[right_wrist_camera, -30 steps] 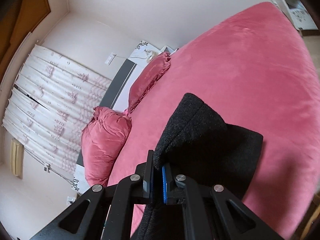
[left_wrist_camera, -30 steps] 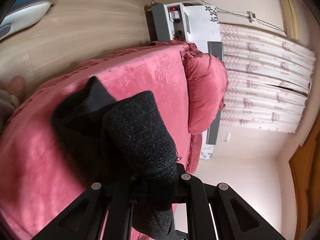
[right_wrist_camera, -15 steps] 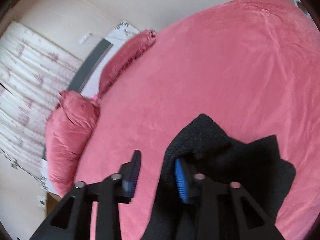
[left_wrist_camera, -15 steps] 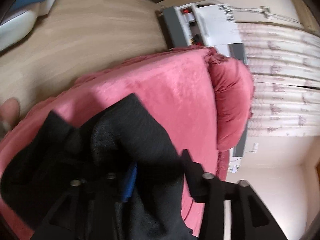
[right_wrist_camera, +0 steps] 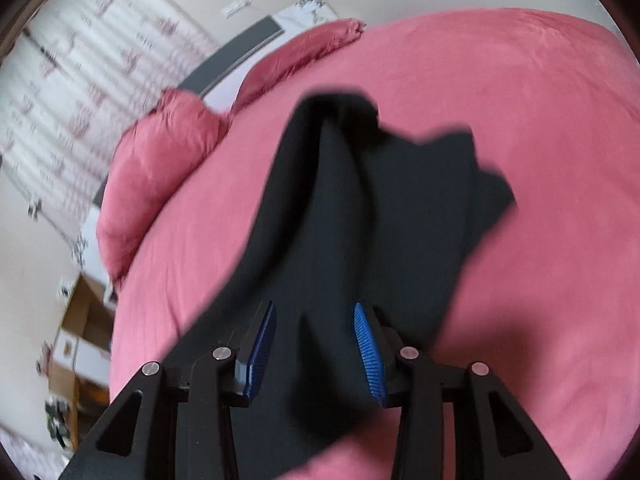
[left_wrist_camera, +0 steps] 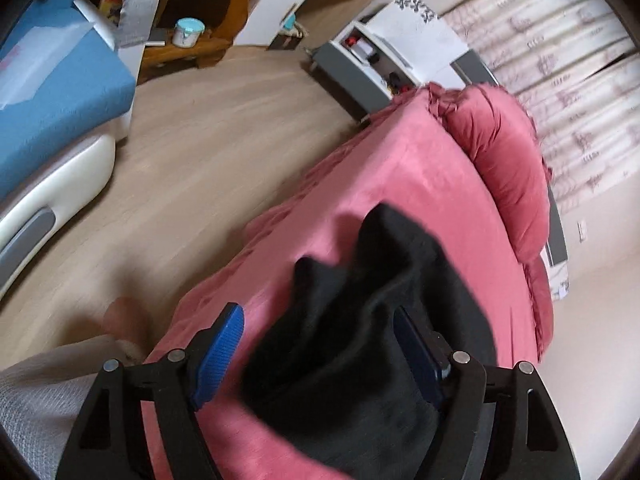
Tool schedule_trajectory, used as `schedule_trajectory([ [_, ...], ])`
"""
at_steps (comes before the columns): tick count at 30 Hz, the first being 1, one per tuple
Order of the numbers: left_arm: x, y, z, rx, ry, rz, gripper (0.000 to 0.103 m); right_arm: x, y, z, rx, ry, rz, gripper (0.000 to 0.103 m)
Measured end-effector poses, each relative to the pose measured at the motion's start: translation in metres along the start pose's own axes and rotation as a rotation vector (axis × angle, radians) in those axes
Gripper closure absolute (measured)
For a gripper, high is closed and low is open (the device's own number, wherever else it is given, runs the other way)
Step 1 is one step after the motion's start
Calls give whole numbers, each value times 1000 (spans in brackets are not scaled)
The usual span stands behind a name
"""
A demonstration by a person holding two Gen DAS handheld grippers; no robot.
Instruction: Fold large clothes
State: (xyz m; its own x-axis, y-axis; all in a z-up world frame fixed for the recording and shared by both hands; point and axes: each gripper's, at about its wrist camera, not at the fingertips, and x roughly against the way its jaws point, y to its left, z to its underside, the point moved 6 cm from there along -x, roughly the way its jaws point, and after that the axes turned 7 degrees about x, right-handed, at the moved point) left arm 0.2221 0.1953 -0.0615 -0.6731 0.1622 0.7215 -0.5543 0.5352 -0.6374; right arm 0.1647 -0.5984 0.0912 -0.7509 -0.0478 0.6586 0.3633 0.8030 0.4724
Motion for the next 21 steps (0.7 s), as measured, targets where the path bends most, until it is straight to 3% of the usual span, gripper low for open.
schedule_trajectory([
  [2,-5,4,6,-8,43,20,23,9,8,34,7,40,-29,61],
  [4,-6,4,11,-16,60,51,14,15,16,66,-18,58,-49,61],
  [6,-14,2,15,-30,86,70,12,12,30,100,-53,120,-117,61],
  [10,-30,-8,26,-86,117,39,13,0,77,150,-43,212,-254,61],
  [13,-30,-13,32,-157,82,-35,24,-8,120,168,31,219,-329,61],
  [16,-21,-12,31,-206,72,-36,43,-22,158,181,71,247,-396,60],
  [17,-16,-10,29,-207,77,-21,53,-29,167,182,82,250,-385,59],
  [18,-9,-8,25,-196,87,2,56,-37,173,183,88,249,-353,61],
  [19,-2,-7,20,-180,96,37,63,-42,180,178,89,245,-342,82],
  [20,7,-7,14,-172,105,78,68,-42,182,176,93,236,-332,90],
  [21,13,-9,11,-178,111,99,70,-41,184,169,95,233,-330,91],
])
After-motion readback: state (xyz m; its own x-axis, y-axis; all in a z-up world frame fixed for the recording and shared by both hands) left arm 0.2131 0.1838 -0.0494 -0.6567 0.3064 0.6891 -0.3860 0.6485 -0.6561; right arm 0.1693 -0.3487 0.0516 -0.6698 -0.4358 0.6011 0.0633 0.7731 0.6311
